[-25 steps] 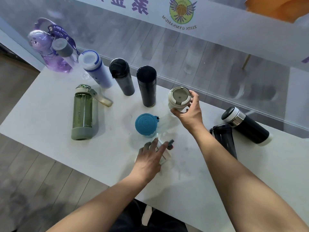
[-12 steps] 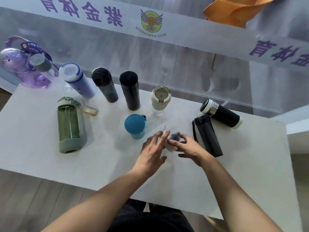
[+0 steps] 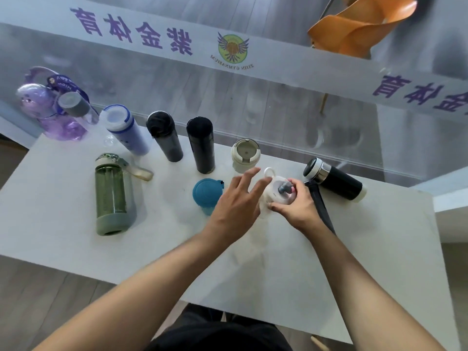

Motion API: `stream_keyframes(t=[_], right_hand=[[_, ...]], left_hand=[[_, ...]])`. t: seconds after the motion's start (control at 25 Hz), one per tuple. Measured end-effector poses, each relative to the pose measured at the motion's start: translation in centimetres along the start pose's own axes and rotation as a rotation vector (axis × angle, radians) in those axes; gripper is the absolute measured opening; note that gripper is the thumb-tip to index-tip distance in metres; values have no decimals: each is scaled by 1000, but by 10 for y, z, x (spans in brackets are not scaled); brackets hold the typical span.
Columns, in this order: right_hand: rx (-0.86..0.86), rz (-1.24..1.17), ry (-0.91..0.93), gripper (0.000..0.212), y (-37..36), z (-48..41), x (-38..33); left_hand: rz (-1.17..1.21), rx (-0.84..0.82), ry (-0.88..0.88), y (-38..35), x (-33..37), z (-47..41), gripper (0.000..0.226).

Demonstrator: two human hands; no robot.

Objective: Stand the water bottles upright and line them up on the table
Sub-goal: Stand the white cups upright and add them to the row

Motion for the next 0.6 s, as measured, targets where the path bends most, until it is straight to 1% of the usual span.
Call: stream_keyframes(t=[0.08, 0.12, 0.2, 0.24, 0.32, 0.4, 0.48, 0.6], right_hand=[[67, 39, 37, 85, 2, -12, -7], [79, 50, 51, 84, 2, -17, -11], [84, 70, 72, 82, 1, -26, -13], [84, 81, 78, 81, 0, -31, -13], [83, 105, 91, 80, 0, -39, -13], [78, 118, 80, 80, -1, -49, -10], [80, 112, 66, 80, -1, -58, -6], [115, 110, 68, 83, 3, -70, -5]], left_hand=[[-74, 133, -71, 36, -2, -20, 54], [-127, 183, -74, 52, -8, -32, 51], [-254, 247, 10, 78, -27, -57, 52], [-315, 253, 88, 86, -40, -68, 58], [-391, 199, 268, 94, -69, -80, 74], [-374, 110, 415, 91, -95, -85, 83], [-307, 66, 483, 86, -110, -85, 79], [-218, 102, 493, 82, -114, -86, 68]])
Point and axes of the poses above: each hand's wrist, its own z-axis away from the middle knuckle, its own y-axis out of the back of the hand, x = y × z, the point moved 5 cm from there along -z, towards the middle knuckle, and after that the axes turned 14 degrees about z, right-handed, at the moved point
